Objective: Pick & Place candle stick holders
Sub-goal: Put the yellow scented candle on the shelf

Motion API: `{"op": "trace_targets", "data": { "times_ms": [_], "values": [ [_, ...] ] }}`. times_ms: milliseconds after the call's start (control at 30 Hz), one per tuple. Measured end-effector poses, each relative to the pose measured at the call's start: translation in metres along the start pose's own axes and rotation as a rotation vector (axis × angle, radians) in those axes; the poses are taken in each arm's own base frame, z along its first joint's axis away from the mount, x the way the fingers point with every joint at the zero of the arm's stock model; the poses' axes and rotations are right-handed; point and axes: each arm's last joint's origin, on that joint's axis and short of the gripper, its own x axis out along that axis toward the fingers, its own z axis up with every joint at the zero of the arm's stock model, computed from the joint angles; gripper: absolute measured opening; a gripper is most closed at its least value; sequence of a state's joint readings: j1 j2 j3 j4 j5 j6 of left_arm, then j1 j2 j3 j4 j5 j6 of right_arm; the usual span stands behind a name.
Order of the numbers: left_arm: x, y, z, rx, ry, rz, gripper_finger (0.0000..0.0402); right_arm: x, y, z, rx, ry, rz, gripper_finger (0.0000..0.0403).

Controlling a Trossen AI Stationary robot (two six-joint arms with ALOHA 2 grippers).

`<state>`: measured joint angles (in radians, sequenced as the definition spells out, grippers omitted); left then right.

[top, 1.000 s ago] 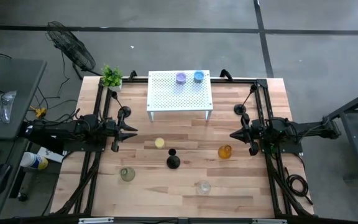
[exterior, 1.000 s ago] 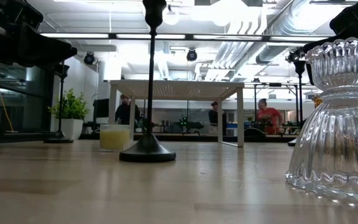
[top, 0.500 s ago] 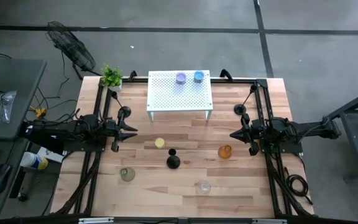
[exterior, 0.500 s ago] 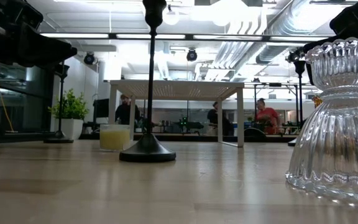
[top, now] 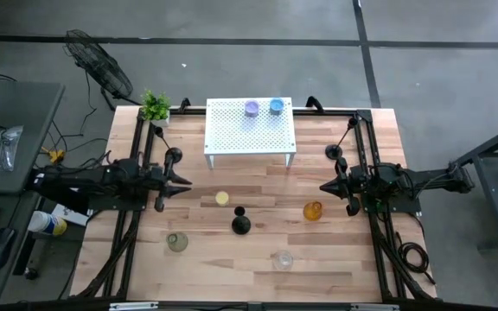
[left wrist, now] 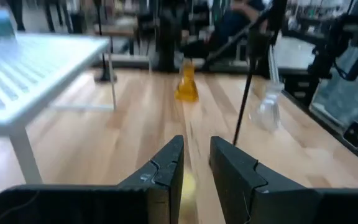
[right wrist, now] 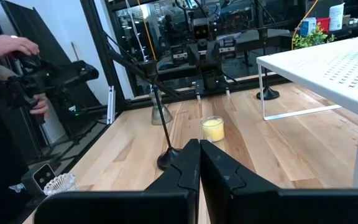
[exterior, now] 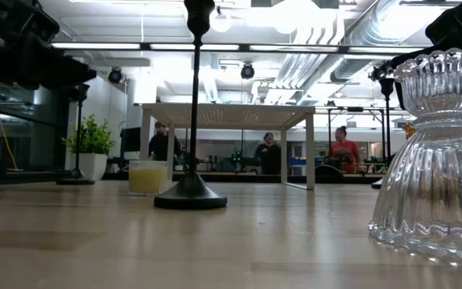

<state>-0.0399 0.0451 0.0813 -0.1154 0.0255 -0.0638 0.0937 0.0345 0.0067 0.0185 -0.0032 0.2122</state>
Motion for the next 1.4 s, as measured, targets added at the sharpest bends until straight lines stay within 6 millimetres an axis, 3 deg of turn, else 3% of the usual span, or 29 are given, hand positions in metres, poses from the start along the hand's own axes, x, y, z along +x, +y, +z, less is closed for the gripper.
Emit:
{"op": "trace_targets", "data": {
  "times_ms": [200, 467, 800, 900, 1167, 1400],
  "values": [
    [0.003, -0.003, 0.025, -0.067, 0.216, -0.025, 0.0077, 0.000, 0.000, 0.000, 0.000, 0.000, 0.000, 0.0003],
    [0.041, -0.004, 0.056, -0.194, 0.387, 0.019, 0.0077, 0.000, 0.000, 0.000, 0.000, 0.000, 0.000, 0.0002],
    [0.083, 0.000, 0.047, -0.643, 0.555, 0.277, 0.0081, 0.000, 0.000, 0.000, 0.000, 0.000, 0.000, 0.0002],
    [0.094, 0.001, 0.043, -0.727, 0.595, 0.327, 0.0106, 0.000, 0.000, 0.000, 0.000, 0.000, 0.000, 0.0002],
    [0.123, 0.002, 0.043, -0.851, 0.643, 0.408, 0.0227, 0.000, 0.000, 0.000, 0.000, 0.000, 0.000, 0.0002],
    [0.142, 0.003, 0.030, -0.911, 0.708, 0.477, 0.0239, 0.000, 0.000, 0.000, 0.000, 0.000, 0.000, 0.0002]
  ]
}}
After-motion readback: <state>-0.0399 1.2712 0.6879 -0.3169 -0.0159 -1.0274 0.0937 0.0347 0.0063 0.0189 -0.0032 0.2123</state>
